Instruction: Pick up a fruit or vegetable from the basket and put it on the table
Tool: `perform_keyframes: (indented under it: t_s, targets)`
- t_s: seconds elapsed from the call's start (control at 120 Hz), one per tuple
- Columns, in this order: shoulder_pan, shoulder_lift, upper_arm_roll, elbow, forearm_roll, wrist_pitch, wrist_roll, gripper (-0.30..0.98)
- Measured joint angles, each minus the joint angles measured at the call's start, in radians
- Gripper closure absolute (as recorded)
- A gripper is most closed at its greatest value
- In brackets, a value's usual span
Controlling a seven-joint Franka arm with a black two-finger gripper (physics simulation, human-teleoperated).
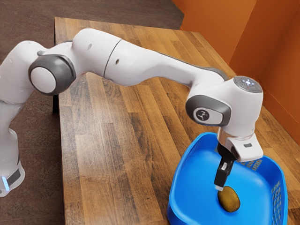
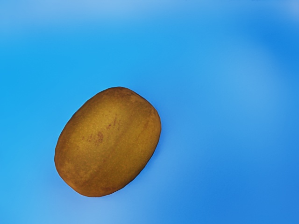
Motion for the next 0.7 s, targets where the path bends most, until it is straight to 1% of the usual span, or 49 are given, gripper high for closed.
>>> perform_keyframes:
  t_s: [0.3,0.55,0.7]
  targets:
    - [0.010,0.055,0.002,0.002,0.046,0.131,0.004,0.00]
    - [0.017,0.097,0.002,0.002,0.054,0.199,0.006,0.00]
    - [0.022,0.109,0.003,-0.001,0.056,0.212,0.023,0.00]
